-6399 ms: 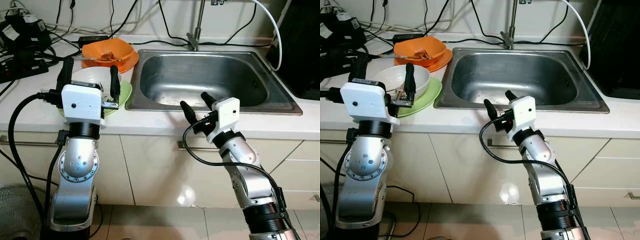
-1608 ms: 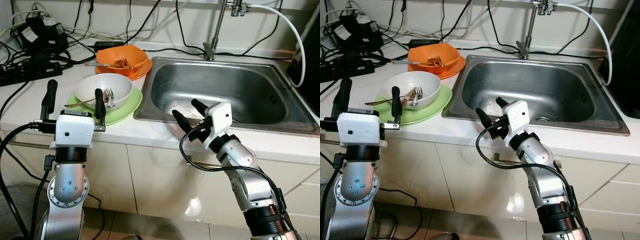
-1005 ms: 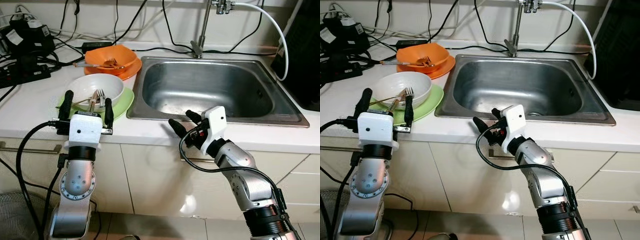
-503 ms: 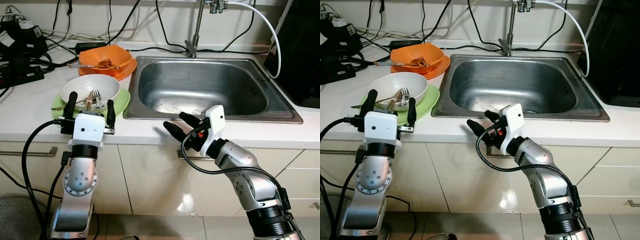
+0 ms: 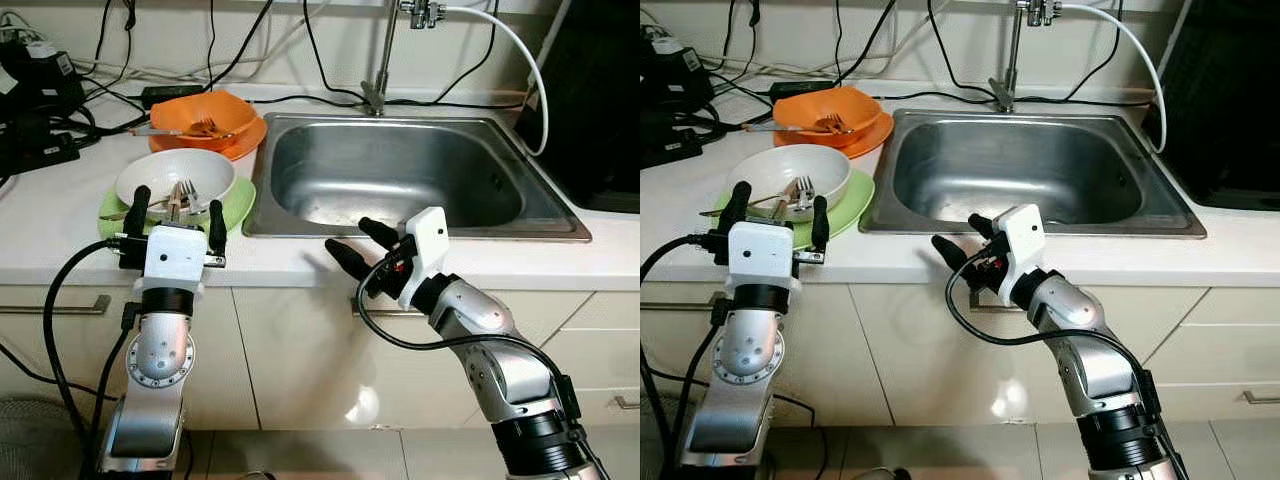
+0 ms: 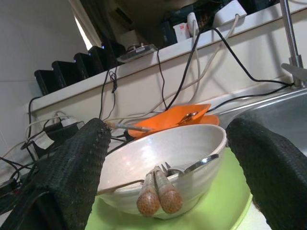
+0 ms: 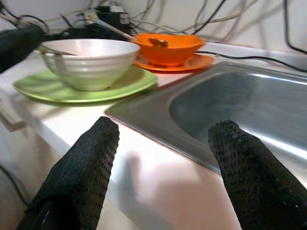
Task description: Kitchen organization
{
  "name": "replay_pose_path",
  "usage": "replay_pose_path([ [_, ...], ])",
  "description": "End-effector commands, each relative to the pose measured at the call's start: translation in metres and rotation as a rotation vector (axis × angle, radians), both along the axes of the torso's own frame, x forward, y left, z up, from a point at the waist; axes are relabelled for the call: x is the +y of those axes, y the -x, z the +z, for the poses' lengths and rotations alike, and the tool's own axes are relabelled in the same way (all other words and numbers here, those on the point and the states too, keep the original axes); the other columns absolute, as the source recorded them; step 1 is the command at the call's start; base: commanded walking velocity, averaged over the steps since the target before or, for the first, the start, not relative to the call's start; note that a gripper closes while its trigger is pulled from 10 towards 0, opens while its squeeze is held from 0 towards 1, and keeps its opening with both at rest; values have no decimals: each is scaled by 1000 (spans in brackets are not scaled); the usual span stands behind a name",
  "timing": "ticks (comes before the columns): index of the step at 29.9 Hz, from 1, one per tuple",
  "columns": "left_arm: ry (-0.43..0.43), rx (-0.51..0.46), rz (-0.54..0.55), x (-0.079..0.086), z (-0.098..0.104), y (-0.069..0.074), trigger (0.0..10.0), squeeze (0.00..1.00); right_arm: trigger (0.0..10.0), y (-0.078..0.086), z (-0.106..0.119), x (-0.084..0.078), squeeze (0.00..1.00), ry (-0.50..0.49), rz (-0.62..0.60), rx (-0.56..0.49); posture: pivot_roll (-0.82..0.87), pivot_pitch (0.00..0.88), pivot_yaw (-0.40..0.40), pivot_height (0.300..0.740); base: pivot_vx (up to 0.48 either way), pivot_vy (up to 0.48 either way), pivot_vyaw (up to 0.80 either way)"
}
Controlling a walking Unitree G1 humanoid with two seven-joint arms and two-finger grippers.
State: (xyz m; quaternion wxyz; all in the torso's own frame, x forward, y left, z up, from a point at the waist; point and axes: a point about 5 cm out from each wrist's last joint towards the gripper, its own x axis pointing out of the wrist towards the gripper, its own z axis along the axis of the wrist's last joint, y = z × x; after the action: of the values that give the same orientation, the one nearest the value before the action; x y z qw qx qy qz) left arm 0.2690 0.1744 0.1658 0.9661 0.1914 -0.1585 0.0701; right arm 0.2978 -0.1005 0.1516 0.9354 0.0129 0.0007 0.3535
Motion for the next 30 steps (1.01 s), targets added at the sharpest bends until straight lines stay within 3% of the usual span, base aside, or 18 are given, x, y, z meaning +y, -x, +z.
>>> replay_pose_path([
  [1,1,4,12,2,0,-4,10000,0,10000,-2,8,0,0,19,-10,-46,-34,28,7,740,0,0,0],
  [9,6,-11,35,5,6,-5,10000,0,10000,-3,7,-4,0,70,-34,-40,-34,45,8,740,0,0,0],
  [22,14,-42,64,6,12,-5,10000,0,10000,0,14,-7,0,-10,-74,-91,-35,51,14,740,0,0,0],
  [30,17,-75,75,6,18,-5,10000,0,10000,-2,18,-7,0,-23,-84,-105,-37,50,13,740,0,0,608],
])
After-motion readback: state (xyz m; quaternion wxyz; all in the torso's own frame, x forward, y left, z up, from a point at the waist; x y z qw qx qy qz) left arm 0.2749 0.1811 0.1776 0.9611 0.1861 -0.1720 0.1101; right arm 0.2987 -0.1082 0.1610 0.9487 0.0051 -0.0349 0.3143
